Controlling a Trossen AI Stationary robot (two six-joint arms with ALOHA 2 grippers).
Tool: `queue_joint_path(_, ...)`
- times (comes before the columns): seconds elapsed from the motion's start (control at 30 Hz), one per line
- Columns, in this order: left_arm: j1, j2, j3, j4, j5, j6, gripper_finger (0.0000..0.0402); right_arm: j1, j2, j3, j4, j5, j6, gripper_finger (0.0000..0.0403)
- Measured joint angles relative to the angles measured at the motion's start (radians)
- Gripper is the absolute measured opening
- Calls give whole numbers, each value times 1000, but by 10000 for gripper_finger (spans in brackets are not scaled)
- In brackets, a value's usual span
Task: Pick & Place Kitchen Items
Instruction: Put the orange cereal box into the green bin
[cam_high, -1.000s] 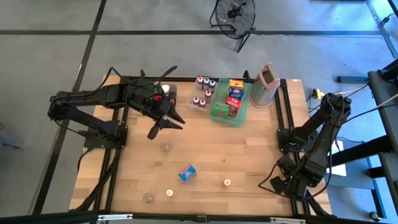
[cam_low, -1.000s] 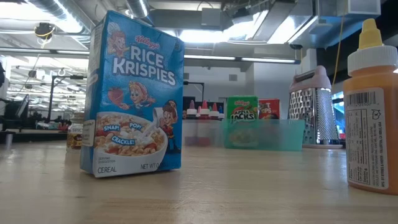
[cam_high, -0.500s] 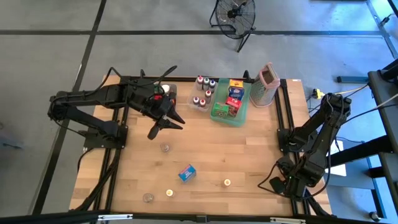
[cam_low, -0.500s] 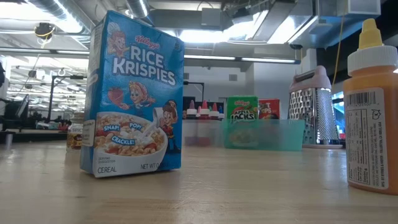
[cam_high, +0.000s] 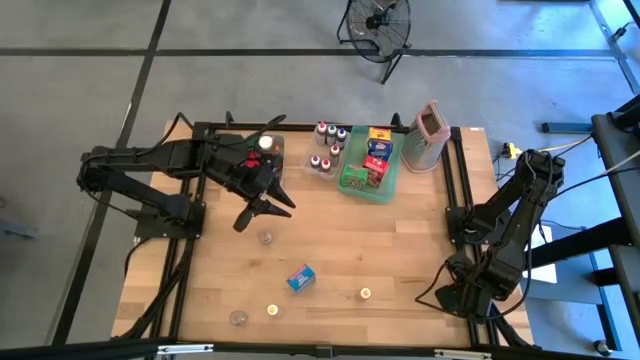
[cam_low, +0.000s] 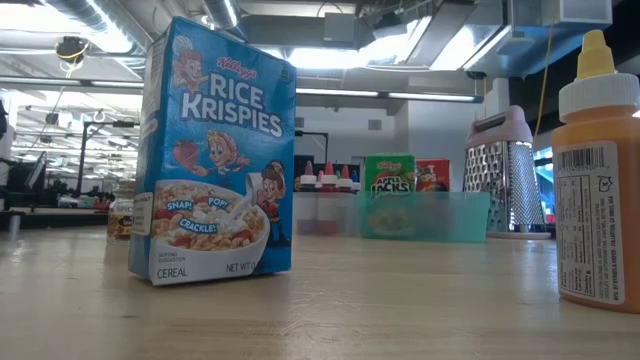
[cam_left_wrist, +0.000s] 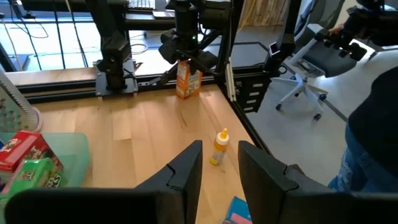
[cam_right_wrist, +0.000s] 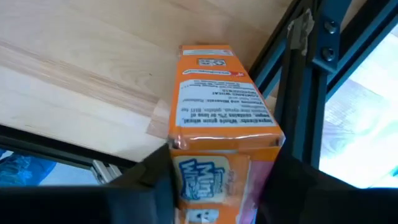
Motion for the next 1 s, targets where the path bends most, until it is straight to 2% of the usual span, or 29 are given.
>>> queue_joint_path(0.2, 0, 0, 0, -18, 0, 0, 97, -16, -1, 13, 5, -2, -41, 105)
queue_joint_path(0.5, 0, 0, 0, -25, 0, 3, 97, -139, -2, 143, -140, -1, -304, 94)
queue_joint_path(0.73, 1, 0, 0, -36, 0, 40, 97, -350, -3, 269, -357, 5, -688, 94)
queue_joint_path(0.8, 1, 0, 0, -47, 0, 45, 97, -427, -3, 290, -401, 34, -805, 94)
queue_joint_path(1.0, 1, -21, 0, -106, -1, 45, 97, -684, -3, 324, -394, 136, -1176, 94)
